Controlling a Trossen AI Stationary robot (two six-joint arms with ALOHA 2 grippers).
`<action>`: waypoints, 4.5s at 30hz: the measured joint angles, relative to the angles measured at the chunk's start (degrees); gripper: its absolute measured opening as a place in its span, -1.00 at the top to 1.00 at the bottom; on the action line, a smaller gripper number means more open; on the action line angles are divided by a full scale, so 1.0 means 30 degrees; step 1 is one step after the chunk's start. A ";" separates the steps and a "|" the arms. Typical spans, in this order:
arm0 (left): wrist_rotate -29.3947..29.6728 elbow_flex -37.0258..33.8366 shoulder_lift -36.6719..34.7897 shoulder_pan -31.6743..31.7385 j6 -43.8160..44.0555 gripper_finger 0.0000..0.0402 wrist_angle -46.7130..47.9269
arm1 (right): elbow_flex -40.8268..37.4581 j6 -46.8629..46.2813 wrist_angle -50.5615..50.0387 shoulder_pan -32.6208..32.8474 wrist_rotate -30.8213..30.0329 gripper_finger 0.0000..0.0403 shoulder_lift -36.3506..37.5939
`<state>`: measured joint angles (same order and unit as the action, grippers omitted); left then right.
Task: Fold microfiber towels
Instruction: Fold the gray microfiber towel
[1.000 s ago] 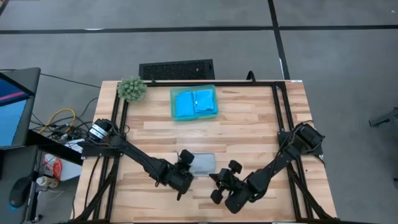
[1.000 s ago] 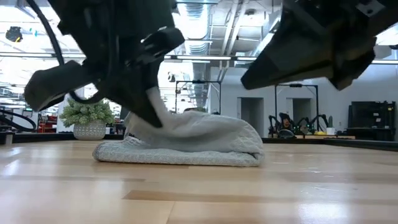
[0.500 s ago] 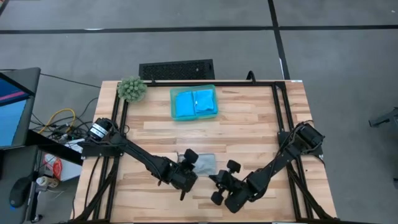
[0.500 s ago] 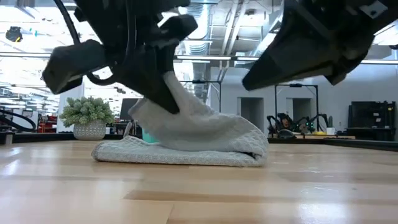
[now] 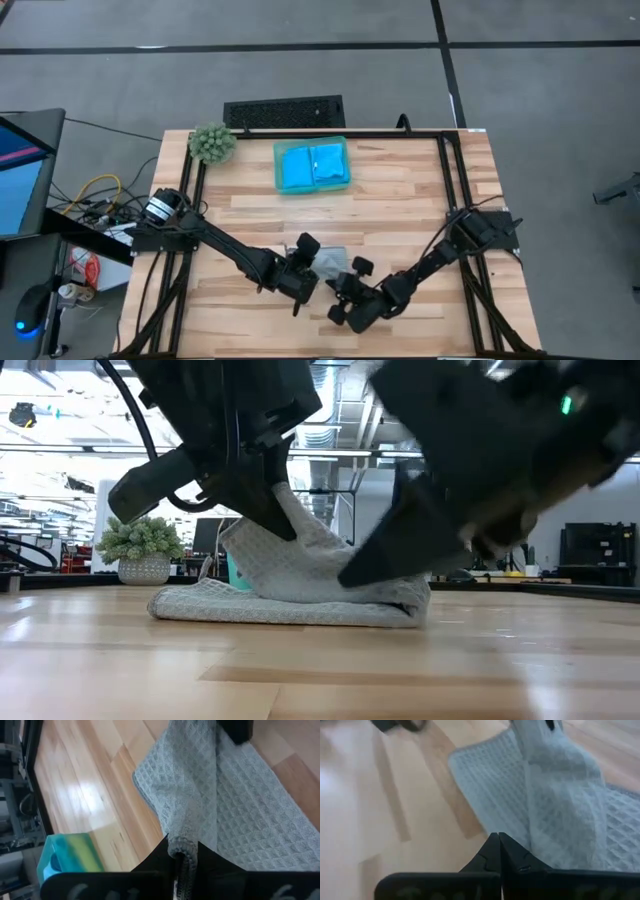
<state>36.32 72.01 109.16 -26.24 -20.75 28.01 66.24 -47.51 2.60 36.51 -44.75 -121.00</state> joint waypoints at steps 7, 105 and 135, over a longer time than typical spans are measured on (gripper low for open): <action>-0.0432 0.0000 0.0000 0.0009 0.0672 0.94 -0.0591 | 0.0012 -0.0156 -0.0760 -0.0461 0.0827 0.96 -0.0381; -0.0331 0.3104 0.2106 0.0525 -0.5973 0.94 -0.5297 | -0.1069 -0.6023 -1.0185 0.0264 -0.4190 0.94 0.1205; -0.3541 0.3104 0.3627 0.0493 -0.2622 0.94 -0.4286 | -0.1634 -0.8021 -1.0493 -0.0414 -0.4532 0.92 0.1178</action>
<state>25.69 81.32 120.05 -24.76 -28.62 15.15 61.34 -71.57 -28.88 35.27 -58.34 -117.47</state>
